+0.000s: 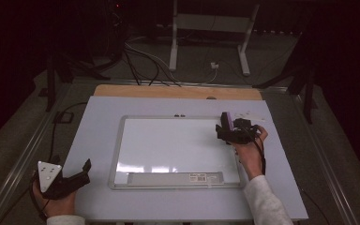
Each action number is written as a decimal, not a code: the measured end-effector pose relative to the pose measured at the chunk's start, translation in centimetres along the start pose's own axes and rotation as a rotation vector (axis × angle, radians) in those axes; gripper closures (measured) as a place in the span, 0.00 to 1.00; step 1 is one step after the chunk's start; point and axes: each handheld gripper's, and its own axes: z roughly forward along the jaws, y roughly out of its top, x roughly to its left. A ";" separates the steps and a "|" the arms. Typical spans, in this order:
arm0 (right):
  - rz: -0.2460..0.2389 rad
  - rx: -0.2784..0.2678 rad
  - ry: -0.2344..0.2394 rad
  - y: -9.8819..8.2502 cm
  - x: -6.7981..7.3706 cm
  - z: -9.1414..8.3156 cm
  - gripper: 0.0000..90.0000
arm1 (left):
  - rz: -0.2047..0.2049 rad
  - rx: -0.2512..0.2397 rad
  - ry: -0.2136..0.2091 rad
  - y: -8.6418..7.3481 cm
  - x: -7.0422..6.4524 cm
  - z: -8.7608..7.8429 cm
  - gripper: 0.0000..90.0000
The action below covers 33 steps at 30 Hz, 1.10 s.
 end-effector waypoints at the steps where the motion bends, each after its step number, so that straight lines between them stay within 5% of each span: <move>1: -0.001 -0.008 0.002 -0.2 -0.1 -0.4 0.03 | -0.002 0.000 0.000 0.0 0.0 0.0 0.01; 15: -0.018 -0.141 0.020 -3.9 -2.1 -5.3 0.00 | -0.004 0.007 -0.002 0.0 -0.1 0.1 0.01; 33: 0.032 -0.169 -0.029 -7.9 -3.9 -8.7 0.00 | -0.008 0.009 -0.003 0.0 0.0 0.1 0.01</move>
